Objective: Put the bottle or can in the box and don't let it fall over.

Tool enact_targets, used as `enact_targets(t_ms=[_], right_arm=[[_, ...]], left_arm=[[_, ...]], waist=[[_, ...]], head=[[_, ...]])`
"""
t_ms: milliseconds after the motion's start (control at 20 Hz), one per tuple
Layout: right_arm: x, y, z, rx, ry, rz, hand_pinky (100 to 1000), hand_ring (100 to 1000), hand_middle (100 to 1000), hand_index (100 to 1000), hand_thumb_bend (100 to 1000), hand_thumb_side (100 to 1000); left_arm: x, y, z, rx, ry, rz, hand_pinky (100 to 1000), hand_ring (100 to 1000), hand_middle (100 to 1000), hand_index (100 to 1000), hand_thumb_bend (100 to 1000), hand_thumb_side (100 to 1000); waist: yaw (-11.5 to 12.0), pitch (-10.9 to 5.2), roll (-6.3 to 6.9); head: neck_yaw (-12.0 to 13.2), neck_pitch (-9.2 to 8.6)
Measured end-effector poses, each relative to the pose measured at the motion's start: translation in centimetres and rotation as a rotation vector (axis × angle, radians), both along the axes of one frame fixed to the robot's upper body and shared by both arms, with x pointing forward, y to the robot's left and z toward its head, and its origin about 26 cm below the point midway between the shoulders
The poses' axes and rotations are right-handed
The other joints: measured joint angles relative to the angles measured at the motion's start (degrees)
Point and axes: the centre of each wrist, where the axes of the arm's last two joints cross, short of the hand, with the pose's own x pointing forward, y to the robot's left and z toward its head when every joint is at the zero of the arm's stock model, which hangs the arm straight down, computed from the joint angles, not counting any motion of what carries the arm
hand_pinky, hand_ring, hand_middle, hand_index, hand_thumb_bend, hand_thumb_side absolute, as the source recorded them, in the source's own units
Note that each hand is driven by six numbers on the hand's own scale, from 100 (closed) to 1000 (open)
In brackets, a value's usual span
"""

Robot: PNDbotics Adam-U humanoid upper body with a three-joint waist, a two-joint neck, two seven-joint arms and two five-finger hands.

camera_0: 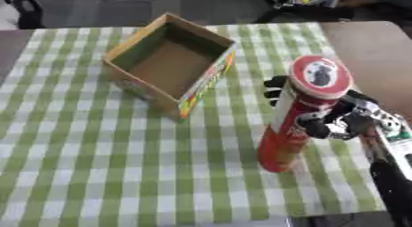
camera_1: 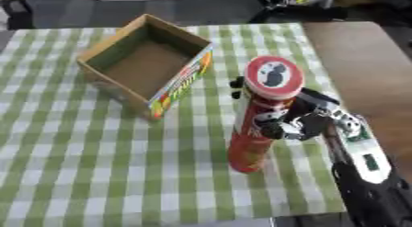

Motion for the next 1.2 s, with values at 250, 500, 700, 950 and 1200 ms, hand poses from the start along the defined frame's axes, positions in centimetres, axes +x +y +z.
enact_targets(t_ms=[250, 500, 700, 950, 1200], right_arm=[[-0.1, 0.3, -0.1, -0.003, 0.004, 0.019, 1000, 1000, 1000, 1000, 581, 322], [-0.1, 0.5, 0.0, -0.003, 0.005, 0.025, 1000, 1000, 1000, 1000, 586, 287], [-0.1, 0.8, -0.1, 0.007, 0.018, 0.027, 1000, 1000, 1000, 1000, 589, 269], [0.0, 1.0, -0.1, 0.018, 0.03, 0.024, 1000, 1000, 1000, 1000, 601, 207], [0.1, 1.3, -0.2, 0.03, 0.054, 0.006, 1000, 1000, 1000, 1000, 610, 161]], left_arm=[[0.0, 0.0, 0.0, 0.001, 0.0, -0.002, 1000, 1000, 1000, 793, 194, 772], [0.0, 0.0, 0.0, 0.001, 0.001, -0.004, 1000, 1000, 1000, 793, 194, 773], [0.0, 0.0, 0.0, 0.002, 0.001, -0.005, 1000, 1000, 1000, 793, 194, 773], [0.0, 0.0, 0.0, 0.002, 0.001, -0.005, 1000, 1000, 1000, 793, 194, 774], [0.0, 0.0, 0.0, 0.002, 0.0, -0.006, 1000, 1000, 1000, 793, 194, 774]], waist=[[0.0, 0.0, 0.0], [0.03, 0.0, 0.0], [0.03, 0.01, 0.0], [0.06, 0.04, 0.0], [0.09, 0.05, 0.0]], head=[[0.0, -0.03], [0.0, -0.21], [0.0, -0.42], [-0.07, -0.44], [-0.26, -0.46]])
